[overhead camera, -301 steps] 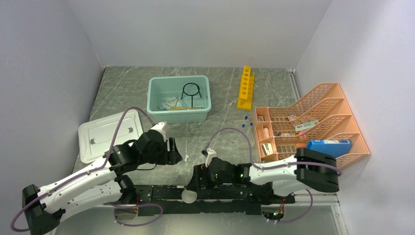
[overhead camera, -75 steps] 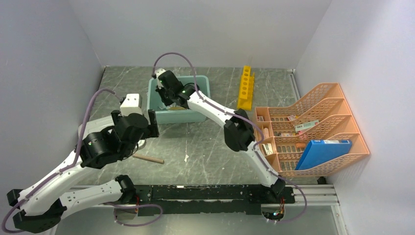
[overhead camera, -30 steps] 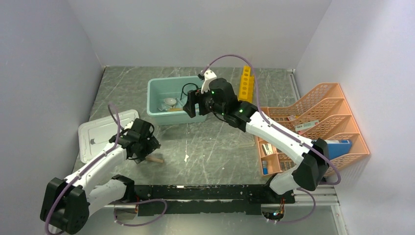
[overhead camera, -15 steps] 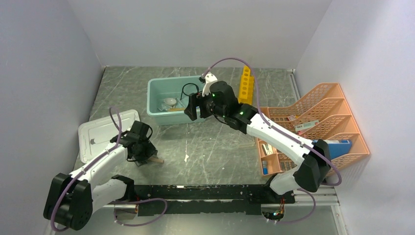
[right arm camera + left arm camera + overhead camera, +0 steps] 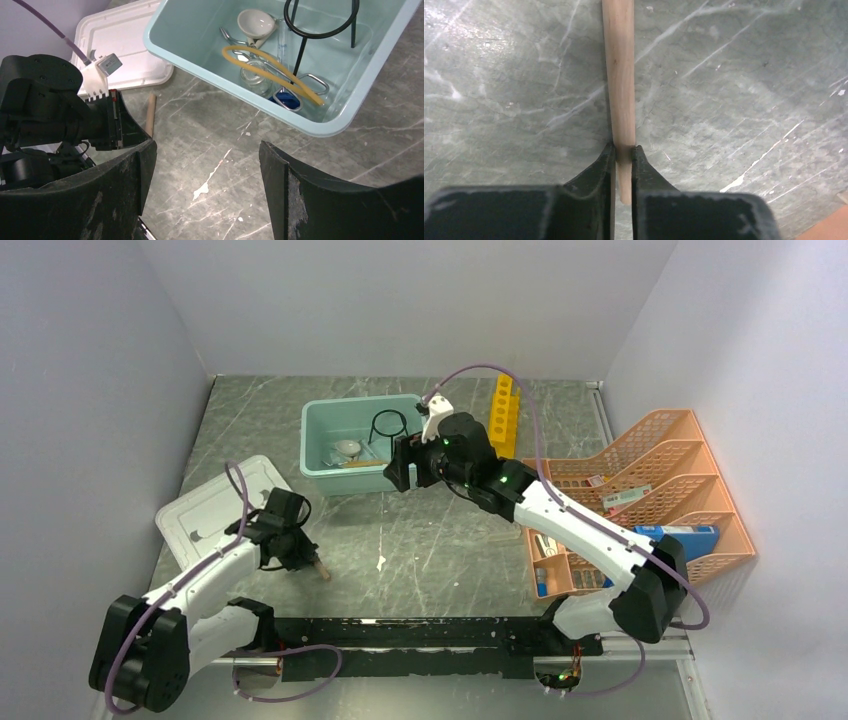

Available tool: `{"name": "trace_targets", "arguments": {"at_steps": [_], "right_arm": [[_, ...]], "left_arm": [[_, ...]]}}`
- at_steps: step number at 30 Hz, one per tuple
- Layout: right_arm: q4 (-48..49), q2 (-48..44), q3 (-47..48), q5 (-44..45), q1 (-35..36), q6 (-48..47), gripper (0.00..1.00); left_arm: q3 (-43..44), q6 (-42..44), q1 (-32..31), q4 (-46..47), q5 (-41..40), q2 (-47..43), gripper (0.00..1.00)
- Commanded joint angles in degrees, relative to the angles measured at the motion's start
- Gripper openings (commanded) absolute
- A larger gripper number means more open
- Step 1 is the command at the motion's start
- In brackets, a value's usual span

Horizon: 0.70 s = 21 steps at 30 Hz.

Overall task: Organize the chemistry lab equipment
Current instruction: Pick up the chemistry item at the center of the board, then place the chemistry item in the storage box.

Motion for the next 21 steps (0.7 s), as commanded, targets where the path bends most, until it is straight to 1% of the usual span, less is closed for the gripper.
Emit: {"name": "trace_targets", "arguments": {"at_steps": [1, 6, 9, 12, 16, 19, 21], "right_arm": [[1.19, -2.58, -1.62, 1.13, -0.05, 0.5, 0.79], [1.22, -4.12, -2.65, 1.13, 0.0, 0.9, 0.79], [0.8, -4.91, -2.77, 1.11, -0.01, 0.84, 0.79], [0.25, -5.72, -2.77, 2.32, -0.03, 0.49, 0.79], [-0.29, -6.76, -2.53, 3.38, 0.0, -0.24, 0.79], [-0.38, -7.55, -2.34, 4.13, -0.08, -1.12, 0.79], [-0.09, -8.19, -2.42, 4.5, -0.09, -1.64, 0.78]], "left_arm": [[-3.55, 1.48, 0.38, 0.06, 3.1, 0.2, 0.05], [-1.98, 3.21, 0.35, -1.98, 5.59, -3.23, 0.05], [1.69, 4.56, 0.3, -5.59, 6.42, -6.55, 0.05], [6.86, 5.8, 0.38, -11.13, 5.41, -10.62, 0.05], [16.01, 8.4, 0.38, -18.41, 2.82, -13.34, 0.05], [23.6, 11.79, 0.38, -21.12, 0.64, -13.84, 0.05], [29.47, 15.48, 0.38, -21.18, 0.94, -11.63, 0.05]]}}
